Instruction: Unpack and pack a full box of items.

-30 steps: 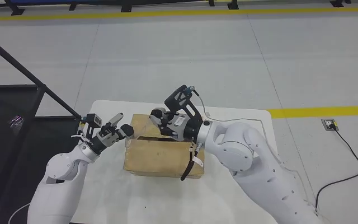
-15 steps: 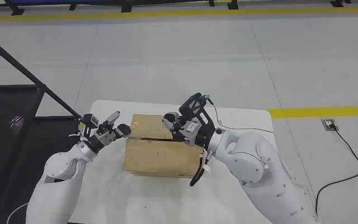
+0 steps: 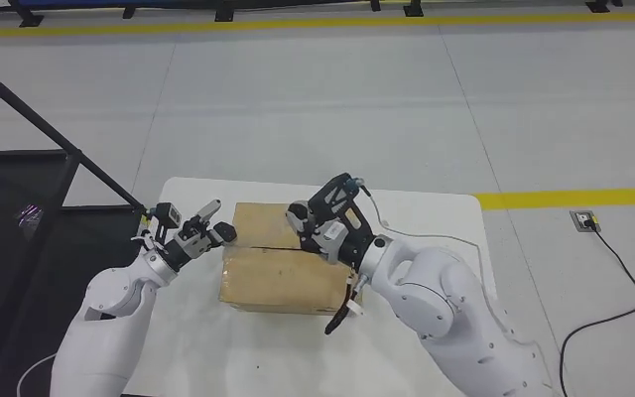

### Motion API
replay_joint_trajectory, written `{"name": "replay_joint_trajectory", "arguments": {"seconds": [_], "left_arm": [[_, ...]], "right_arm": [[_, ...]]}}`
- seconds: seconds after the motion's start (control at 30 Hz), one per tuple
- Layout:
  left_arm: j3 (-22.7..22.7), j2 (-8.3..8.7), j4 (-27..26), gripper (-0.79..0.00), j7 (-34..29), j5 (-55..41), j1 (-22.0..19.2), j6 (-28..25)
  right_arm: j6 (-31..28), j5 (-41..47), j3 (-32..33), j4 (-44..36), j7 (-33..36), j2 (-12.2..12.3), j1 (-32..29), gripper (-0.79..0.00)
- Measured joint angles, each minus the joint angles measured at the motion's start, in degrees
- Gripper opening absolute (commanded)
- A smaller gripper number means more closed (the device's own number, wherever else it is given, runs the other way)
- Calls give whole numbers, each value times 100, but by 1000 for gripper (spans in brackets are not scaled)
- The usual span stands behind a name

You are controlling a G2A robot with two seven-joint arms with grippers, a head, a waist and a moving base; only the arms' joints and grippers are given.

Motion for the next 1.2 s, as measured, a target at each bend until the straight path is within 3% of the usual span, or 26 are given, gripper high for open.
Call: {"name": "replay_joint_trajectory", "arguments": {"seconds": [0.33, 0.77, 0.97, 1.2], "left_arm": [[-249, 42, -263, 0, 111, -260, 216, -63], [-524, 93, -1081, 0, 96, -546, 678, -171], [-422, 120, -1370, 0, -61, -135, 894, -240], [-148, 88, -1250, 0, 107, 23, 786, -122]], "right_arm": [[205, -73, 288, 115, 323, 34, -169, -785], [165, -67, 721, 92, 323, 122, -736, -785], [192, -118, 805, 83, 229, 138, -901, -785], [434, -287, 781, 188, 243, 132, -986, -785]]}}
